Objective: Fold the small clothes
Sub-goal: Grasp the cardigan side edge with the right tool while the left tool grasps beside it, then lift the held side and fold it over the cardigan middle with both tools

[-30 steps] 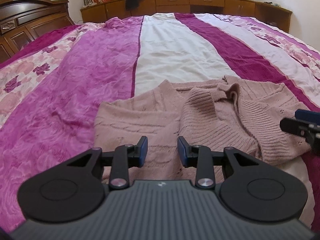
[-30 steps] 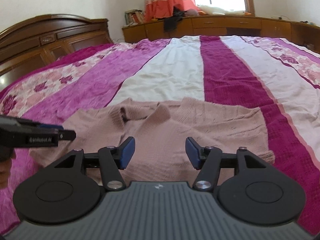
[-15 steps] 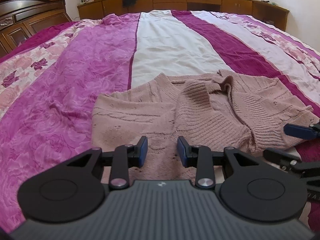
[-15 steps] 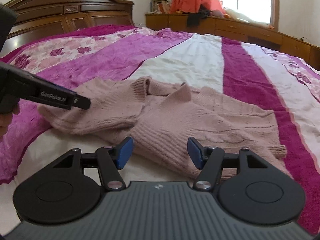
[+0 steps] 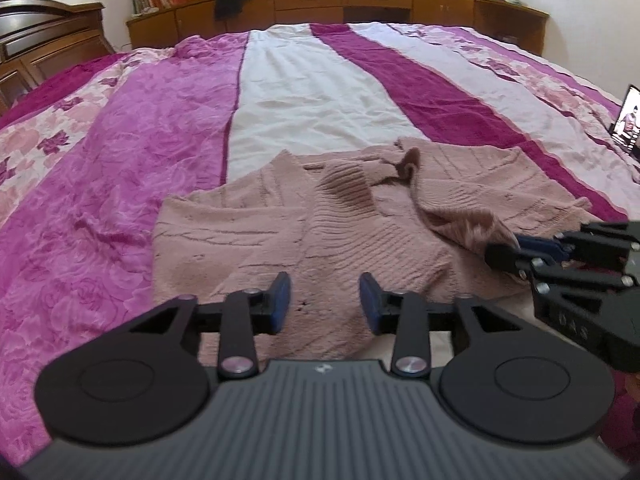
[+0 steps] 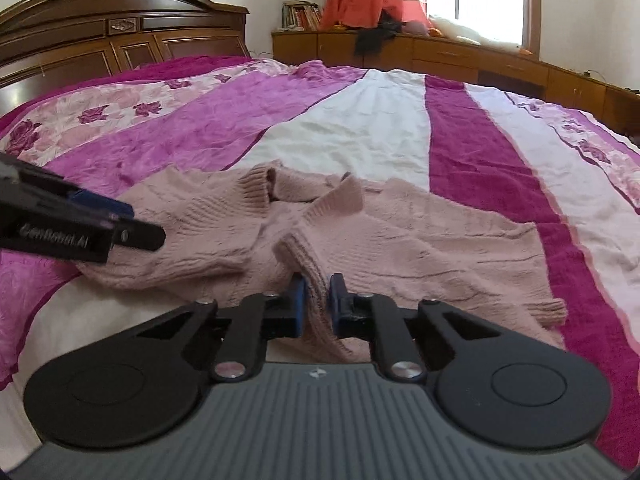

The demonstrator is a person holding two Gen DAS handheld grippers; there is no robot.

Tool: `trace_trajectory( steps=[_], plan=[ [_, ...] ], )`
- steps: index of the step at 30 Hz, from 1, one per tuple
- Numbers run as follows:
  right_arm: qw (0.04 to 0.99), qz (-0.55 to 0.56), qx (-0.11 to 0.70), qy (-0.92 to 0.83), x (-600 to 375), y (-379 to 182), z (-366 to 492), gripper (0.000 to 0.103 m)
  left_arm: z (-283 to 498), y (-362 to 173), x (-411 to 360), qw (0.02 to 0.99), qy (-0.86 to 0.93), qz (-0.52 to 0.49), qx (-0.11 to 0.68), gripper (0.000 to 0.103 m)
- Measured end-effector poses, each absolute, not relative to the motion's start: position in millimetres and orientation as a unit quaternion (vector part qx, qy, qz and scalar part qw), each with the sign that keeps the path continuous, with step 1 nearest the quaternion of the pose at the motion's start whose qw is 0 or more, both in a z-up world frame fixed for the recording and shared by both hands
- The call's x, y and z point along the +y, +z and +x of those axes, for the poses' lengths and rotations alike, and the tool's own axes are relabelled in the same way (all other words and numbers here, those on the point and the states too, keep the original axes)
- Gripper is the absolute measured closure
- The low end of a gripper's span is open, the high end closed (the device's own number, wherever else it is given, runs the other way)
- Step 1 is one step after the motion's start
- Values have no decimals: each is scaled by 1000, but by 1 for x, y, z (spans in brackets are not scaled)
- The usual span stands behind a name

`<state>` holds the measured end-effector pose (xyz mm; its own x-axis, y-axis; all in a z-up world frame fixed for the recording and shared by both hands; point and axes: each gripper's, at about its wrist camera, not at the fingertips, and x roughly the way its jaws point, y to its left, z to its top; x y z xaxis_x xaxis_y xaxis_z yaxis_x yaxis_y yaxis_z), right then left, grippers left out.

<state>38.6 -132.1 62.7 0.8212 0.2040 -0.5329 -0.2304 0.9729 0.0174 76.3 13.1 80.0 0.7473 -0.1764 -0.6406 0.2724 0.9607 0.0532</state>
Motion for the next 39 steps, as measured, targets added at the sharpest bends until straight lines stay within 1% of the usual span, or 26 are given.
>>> trace_trajectory(
  steps=[2, 9, 15, 21, 22, 23, 24, 25, 26, 27, 34, 39],
  plan=[
    [953, -20, 278, 115, -134, 64, 40, 89, 73, 80, 9, 933, -130, 77, 327, 51],
    [950, -1, 290, 120, -138, 62, 46, 88, 71, 75, -5, 928, -160, 86, 327, 51],
    [948, -9, 295, 123, -134, 57, 50, 87, 74, 62, -17, 921, -181, 106, 329, 51],
    [948, -11, 295, 120, -132, 51, 55, 87, 79, 49, -28, 927, -164, 149, 304, 50],
    [947, -11, 297, 121, -132, 51, 56, 88, 79, 49, -26, 928, -164, 147, 301, 52],
    [948, -12, 295, 120, -133, 52, 55, 88, 80, 50, -24, 929, -166, 144, 299, 71],
    [949, -16, 291, 121, -133, 53, 55, 89, 80, 51, -21, 928, -170, 141, 299, 88],
    [950, -22, 288, 121, -134, 55, 55, 90, 82, 54, -19, 928, -172, 136, 301, 88],
    [951, -27, 285, 118, -134, 57, 54, 90, 83, 56, -15, 929, -173, 130, 301, 92],
    [952, -31, 282, 116, -136, 59, 54, 92, 84, 59, -12, 929, -174, 126, 301, 92],
    [957, -22, 271, 101, -168, 84, 66, 93, 101, 88, 14, 944, -126, 151, 265, 93],
    [966, -55, 245, 58, -196, 105, 88, 94, 132, 110, 39, 956, -67, 171, 230, 93]
  ],
)
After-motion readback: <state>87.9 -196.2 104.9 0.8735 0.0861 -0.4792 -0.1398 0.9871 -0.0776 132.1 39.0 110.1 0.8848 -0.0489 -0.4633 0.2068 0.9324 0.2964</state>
